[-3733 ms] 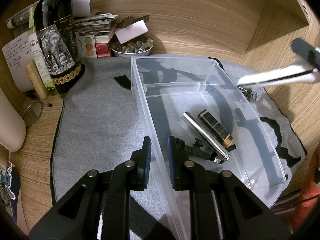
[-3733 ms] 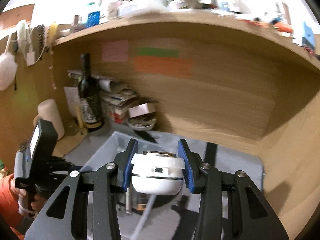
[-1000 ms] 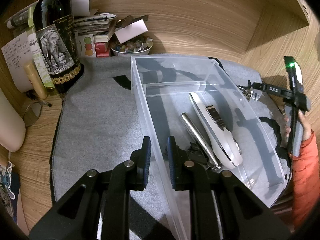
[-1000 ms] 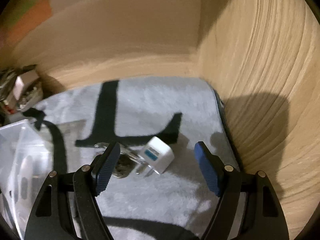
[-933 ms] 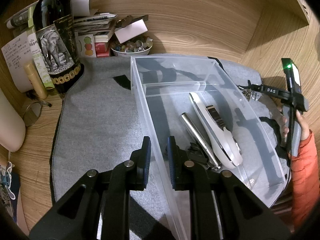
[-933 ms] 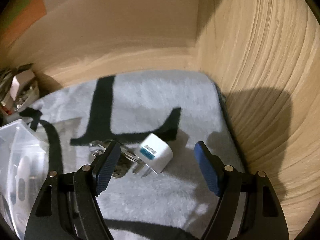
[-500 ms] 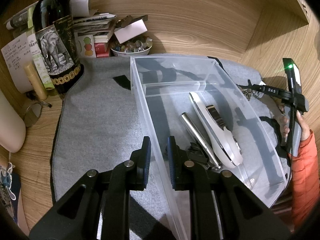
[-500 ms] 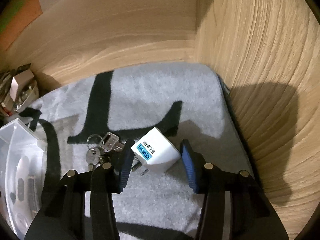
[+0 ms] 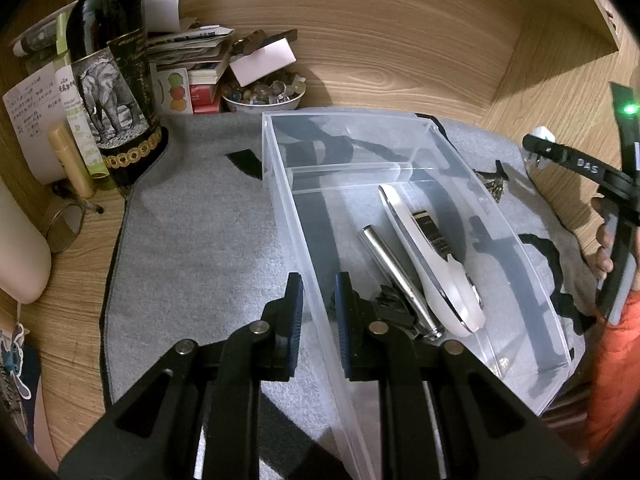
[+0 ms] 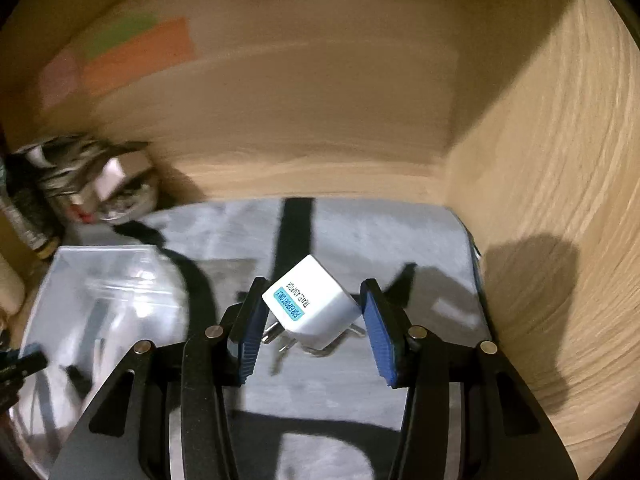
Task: Organize rigid objects
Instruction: 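Carry the white plug adapter into the clear box and release it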
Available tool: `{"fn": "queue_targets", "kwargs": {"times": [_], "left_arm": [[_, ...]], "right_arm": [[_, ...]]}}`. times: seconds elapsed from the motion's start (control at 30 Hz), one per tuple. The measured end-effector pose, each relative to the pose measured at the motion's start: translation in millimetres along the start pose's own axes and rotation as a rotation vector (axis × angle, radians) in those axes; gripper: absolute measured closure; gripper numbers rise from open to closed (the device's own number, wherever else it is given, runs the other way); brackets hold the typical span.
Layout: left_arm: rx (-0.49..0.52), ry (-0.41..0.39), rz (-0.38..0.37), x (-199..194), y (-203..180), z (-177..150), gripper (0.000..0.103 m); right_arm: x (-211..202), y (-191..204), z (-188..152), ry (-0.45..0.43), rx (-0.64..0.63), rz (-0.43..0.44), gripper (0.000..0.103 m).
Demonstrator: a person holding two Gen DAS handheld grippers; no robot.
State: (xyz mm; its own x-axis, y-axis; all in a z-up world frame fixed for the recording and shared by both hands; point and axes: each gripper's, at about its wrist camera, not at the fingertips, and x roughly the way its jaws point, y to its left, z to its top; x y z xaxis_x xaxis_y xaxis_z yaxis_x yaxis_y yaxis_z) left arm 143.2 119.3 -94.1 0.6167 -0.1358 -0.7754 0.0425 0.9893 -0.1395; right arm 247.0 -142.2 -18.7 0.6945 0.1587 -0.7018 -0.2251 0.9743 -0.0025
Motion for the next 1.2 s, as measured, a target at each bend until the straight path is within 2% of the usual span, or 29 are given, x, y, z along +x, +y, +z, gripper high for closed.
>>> {"fn": "queue_targets", "kwargs": {"times": [0.27, 0.57, 0.83, 1.2], "left_arm": [[-0.005, -0.001, -0.004, -1.0, 1.1, 0.2, 0.088], [-0.005, -0.001, -0.004, -1.2, 1.7, 0.5, 0.088], [-0.005, -0.001, -0.004, -1.6, 2.1, 0.4, 0.088], [-0.004, -0.002, -0.002, -1.9, 2.0, 0.8, 0.088]], "right_arm": [[-18.5, 45.3, 7.7, -0.060, -0.096, 0.086, 0.059], [-30.0, 91.5, 2.9, -0.064, -0.215, 0.172, 0.059], [-20.6, 128.6, -9.5, -0.013, -0.319, 0.225, 0.059], [8.2, 165.3, -34.9, 0.130, -0.449, 0.271, 0.059]]}}
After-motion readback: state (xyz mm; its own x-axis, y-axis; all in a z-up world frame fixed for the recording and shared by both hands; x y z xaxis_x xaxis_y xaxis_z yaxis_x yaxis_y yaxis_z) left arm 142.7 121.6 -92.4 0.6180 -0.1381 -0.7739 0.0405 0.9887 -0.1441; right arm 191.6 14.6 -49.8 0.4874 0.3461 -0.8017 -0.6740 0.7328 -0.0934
